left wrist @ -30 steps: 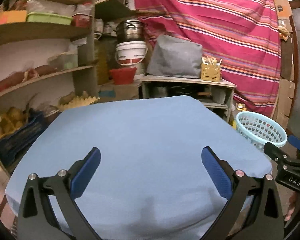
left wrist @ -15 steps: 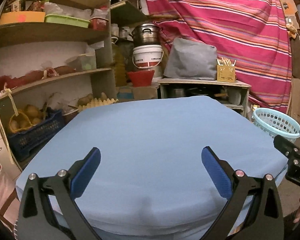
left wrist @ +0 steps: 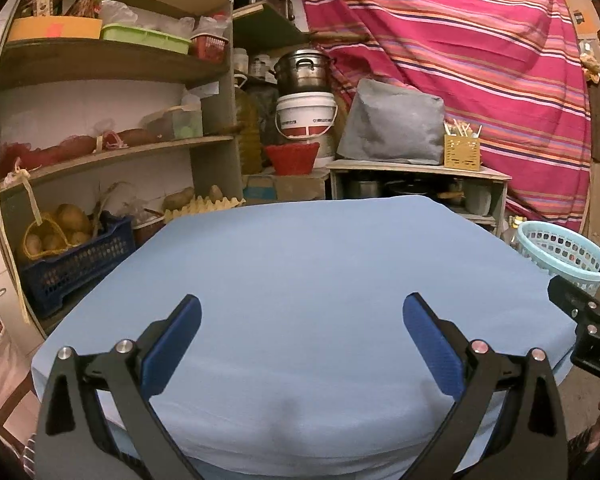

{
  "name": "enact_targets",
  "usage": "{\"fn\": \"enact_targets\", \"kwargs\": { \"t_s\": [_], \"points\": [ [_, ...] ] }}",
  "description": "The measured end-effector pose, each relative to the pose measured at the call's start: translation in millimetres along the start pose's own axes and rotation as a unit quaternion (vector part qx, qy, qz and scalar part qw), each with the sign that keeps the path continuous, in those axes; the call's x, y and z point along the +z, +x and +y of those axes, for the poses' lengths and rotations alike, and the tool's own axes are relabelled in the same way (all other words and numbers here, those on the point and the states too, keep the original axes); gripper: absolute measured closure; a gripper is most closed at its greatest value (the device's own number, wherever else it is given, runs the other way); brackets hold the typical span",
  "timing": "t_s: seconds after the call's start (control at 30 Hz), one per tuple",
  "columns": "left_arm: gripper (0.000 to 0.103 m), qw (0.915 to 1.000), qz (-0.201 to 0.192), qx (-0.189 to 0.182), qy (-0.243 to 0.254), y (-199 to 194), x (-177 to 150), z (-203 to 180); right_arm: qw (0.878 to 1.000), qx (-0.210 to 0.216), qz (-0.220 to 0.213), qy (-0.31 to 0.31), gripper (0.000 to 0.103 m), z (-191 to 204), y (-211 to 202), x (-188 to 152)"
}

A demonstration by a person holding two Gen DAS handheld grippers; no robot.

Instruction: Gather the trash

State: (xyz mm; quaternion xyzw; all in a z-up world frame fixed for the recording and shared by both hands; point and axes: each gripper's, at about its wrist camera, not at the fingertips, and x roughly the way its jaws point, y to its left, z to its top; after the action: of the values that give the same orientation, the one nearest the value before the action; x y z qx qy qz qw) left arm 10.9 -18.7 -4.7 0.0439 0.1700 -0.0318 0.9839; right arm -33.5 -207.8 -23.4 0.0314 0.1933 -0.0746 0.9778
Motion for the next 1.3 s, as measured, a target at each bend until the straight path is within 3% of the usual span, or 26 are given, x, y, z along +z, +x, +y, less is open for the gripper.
{"fn": "enact_targets", "kwargs": {
  "t_s": [1.3],
  "points": [
    [0.004,1.0000,-0.008,0.002,0.000,5.2,-2.2,4.8,1.000,-0.002,-0.022,-0.014,0.004,7.2,1.1,2.1]
  ]
}}
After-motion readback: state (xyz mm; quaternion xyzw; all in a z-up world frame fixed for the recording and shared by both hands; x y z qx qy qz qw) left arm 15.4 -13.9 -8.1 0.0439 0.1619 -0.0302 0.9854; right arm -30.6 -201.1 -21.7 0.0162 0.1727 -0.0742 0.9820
